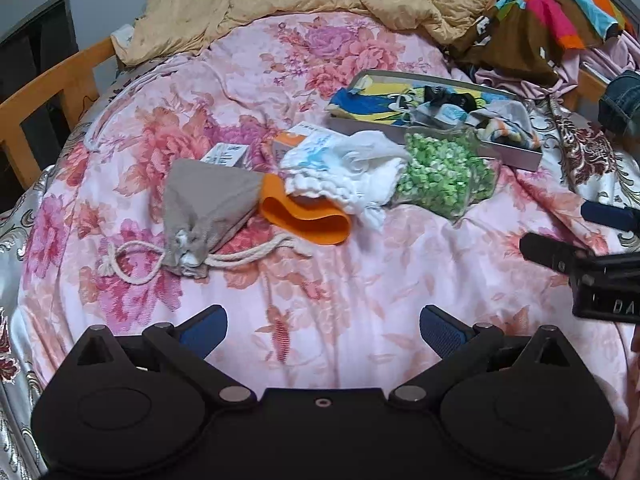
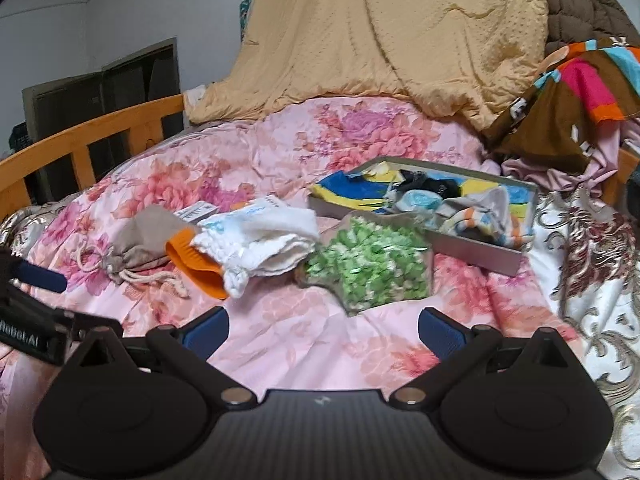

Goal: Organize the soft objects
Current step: 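Grasp the white towel with the left tool while the right tool grasps a white cloth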

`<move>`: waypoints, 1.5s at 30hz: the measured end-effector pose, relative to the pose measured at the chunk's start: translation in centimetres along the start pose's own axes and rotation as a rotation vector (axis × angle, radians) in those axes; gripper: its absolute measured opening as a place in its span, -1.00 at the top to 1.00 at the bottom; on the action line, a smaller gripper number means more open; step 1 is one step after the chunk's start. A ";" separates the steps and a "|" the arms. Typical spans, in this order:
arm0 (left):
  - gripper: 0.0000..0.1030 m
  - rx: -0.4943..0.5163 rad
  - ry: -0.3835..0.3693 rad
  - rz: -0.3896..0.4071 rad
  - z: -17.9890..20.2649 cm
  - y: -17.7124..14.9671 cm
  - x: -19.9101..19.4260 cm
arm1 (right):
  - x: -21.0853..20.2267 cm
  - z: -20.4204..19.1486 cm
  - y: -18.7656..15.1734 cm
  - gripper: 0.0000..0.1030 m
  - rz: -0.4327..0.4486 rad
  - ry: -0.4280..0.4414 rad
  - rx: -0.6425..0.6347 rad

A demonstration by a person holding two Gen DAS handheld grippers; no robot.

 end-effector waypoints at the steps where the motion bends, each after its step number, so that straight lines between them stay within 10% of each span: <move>1: -0.98 0.002 0.005 -0.003 -0.2 0.1 0.1 | 0.1 -0.2 -0.2 -0.99 0.003 0.014 0.003; 16: -0.98 0.336 -0.045 0.050 -2.3 4.6 3.5 | 6.9 -2.0 -0.1 -0.99 0.071 0.074 -0.118; 45: -0.98 0.544 -0.286 0.004 2.2 8.1 15.5 | 16.2 0.4 3.9 -0.81 0.094 0.179 0.050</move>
Point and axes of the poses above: each gripper's, at about its wrist camera, not at the fingertips, and x roughly the way its jaws point, z to its right, y to its top, the point moved 2 cm from there along x, roughly the way its jaws point, and after that the axes turned 8 degrees about z, right-handed, at the moved point
